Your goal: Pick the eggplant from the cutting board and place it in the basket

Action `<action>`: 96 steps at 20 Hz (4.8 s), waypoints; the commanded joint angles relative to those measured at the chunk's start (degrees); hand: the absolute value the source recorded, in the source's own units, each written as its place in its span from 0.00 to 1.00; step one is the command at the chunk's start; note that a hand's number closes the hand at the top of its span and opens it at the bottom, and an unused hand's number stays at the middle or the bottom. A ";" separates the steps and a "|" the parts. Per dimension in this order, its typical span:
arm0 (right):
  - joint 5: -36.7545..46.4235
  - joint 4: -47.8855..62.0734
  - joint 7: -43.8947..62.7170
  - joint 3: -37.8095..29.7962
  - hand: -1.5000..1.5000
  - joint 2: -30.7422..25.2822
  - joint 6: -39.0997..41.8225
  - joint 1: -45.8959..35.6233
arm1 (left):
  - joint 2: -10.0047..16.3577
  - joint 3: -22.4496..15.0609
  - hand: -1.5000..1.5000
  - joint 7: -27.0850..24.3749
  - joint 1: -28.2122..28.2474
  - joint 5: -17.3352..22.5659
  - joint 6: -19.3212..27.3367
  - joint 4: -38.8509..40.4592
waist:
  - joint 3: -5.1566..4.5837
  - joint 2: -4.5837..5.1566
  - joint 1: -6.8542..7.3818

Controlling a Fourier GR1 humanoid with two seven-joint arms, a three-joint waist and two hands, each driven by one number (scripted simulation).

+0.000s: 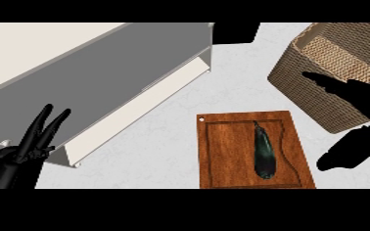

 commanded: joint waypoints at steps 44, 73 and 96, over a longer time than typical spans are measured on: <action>29.62 13.53 -15.51 11.23 0.00 17.27 -12.88 9.69 | -2.64 0.39 0.50 1.46 -16.79 -0.16 -5.96 17.33 | -1.02 2.13 1.18; 38.63 27.07 -24.82 17.26 1.00 22.95 -10.25 10.98 | -5.98 2.78 0.50 6.16 -26.17 -1.77 -8.71 21.42 | -0.98 1.72 2.41; 62.79 41.53 0.67 4.43 1.00 45.07 -53.62 -23.29 | -7.82 2.44 0.50 1.97 -23.97 -4.10 -9.51 23.26 | -0.96 1.96 3.10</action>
